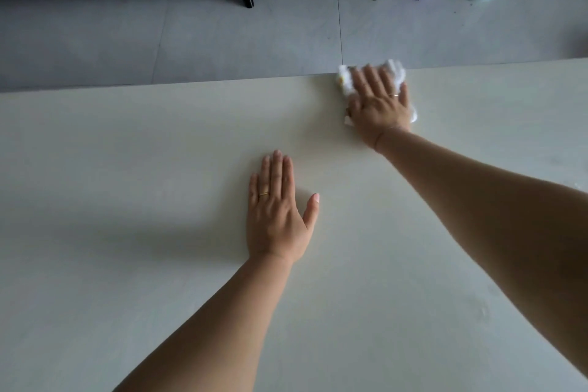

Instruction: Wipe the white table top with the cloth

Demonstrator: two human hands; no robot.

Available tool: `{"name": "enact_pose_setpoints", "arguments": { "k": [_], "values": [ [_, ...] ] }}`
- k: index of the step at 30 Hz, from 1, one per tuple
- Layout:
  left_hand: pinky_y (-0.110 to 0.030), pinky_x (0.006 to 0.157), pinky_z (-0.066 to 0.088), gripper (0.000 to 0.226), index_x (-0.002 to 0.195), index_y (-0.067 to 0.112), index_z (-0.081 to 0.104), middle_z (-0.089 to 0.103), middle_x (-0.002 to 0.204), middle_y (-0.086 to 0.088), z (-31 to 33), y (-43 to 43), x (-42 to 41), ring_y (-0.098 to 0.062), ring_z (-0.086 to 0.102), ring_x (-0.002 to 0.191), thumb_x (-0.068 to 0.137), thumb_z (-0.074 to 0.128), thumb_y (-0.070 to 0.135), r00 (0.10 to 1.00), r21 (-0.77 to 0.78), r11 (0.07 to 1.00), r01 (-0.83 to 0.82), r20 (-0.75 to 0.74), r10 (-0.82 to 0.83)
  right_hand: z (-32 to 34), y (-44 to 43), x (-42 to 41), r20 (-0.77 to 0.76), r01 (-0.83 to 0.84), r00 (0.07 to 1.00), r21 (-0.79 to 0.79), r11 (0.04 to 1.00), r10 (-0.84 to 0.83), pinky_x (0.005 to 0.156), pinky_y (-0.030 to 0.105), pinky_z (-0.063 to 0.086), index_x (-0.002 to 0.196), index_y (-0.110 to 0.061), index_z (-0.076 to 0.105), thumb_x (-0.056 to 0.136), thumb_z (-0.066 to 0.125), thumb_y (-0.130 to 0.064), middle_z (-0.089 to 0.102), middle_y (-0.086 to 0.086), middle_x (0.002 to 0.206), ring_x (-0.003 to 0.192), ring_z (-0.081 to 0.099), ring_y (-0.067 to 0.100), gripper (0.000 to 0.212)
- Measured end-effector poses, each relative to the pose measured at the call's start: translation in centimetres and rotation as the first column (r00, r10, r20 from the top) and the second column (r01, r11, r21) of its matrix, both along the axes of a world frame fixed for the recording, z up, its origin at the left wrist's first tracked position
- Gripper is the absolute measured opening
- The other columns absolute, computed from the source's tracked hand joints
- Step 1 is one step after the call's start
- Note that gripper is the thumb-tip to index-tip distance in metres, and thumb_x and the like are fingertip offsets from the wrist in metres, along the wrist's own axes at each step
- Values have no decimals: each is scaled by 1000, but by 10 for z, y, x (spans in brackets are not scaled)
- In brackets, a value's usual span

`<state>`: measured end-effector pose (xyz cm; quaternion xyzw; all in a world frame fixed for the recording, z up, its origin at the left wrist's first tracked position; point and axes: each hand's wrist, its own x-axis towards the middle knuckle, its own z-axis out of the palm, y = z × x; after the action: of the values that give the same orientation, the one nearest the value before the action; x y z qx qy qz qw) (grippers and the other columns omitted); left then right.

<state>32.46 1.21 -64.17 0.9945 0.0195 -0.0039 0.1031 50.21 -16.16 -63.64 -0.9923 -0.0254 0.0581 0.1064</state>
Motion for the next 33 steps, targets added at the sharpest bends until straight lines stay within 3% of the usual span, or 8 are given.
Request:
{"name": "enact_pose_setpoints", "arguments": {
  "k": [4, 10, 13, 18, 20, 22, 28, 33],
  "values": [
    [-42, 118, 12, 75, 149, 7, 21, 17, 157, -9, -1, -1, 1, -25, 14, 145, 89, 27, 53, 1000, 15, 1000, -4, -8, 4, 3, 20, 5, -57, 258, 964, -7, 966, -258, 114, 52, -10, 150, -29, 4, 98, 16, -37, -1, -5, 160, 146, -9, 19, 54],
    [-42, 118, 14, 75, 148, 8, 23, 20, 157, -10, 0, -1, 0, -25, 17, 145, 89, 26, 53, 1000, 5, 1000, -13, -15, 13, 4, 51, -26, -16, -268, 963, 20, 963, 268, 116, 46, -6, 149, -34, 6, 99, 19, -40, 3, -9, 159, 146, -5, 16, 52],
    [-43, 117, 16, 74, 148, 8, 24, 20, 157, -10, 0, 0, 0, -25, 17, 145, 89, 27, 53, 1000, 8, 1000, -8, -9, 8, 5, 2, -12, -5, -352, 936, -39, 935, 352, 117, 42, 3, 149, -36, 6, 99, 21, -43, 4, -11, 159, 146, -3, 12, 53],
    [-42, 117, 15, 74, 148, 7, 24, 20, 157, -10, -2, -1, 1, -25, 17, 145, 89, 27, 53, 1000, 24, 1000, -10, -9, 10, 3, -75, 6, -25, 57, 998, -35, 998, -58, 116, 43, 2, 149, -38, 7, 96, 19, -44, 4, -12, 159, 146, -3, 11, 54],
    [-42, 117, 15, 74, 147, 7, 24, 20, 157, -10, -2, -1, 1, -25, 17, 145, 89, 27, 53, 1000, 29, 1000, -12, -8, 12, 3, -66, 10, -55, 233, 970, -45, 971, -235, 116, 46, -1, 149, -35, 6, 96, 20, -41, 2, -9, 159, 146, -4, 14, 55],
    [-42, 117, 14, 75, 147, 7, 25, 20, 156, -11, -3, -1, 1, -26, 18, 145, 89, 28, 53, 1000, 35, 999, -7, -7, 8, 5, -34, 6, -64, 283, 957, -24, 959, -284, 115, 50, -6, 150, -31, 5, 95, 24, -39, 0, -5, 160, 146, -7, 19, 59],
    [-42, 117, 14, 75, 146, 5, 29, 27, 154, -13, 0, -2, 2, -27, 20, 144, 88, 28, 52, 1000, 35, 999, -14, -6, 14, 1, 55, -59, 12, -236, 972, 10, 972, 235, 114, 48, -9, 150, -31, 6, 97, 25, -40, 3, -6, 159, 146, -6, 20, 57],
    [-42, 118, 12, 76, 147, 6, 25, 21, 156, -11, 1, -2, 2, -25, 16, 145, 88, 24, 54, 1000, 36, 999, -8, -14, 9, 1, 20, -78, 14, -390, 920, -82, 917, 392, 116, 44, -7, 149, -32, 2, 98, 24, -42, 1, -8, 159, 146, -4, 17, 57]
  ]
}}
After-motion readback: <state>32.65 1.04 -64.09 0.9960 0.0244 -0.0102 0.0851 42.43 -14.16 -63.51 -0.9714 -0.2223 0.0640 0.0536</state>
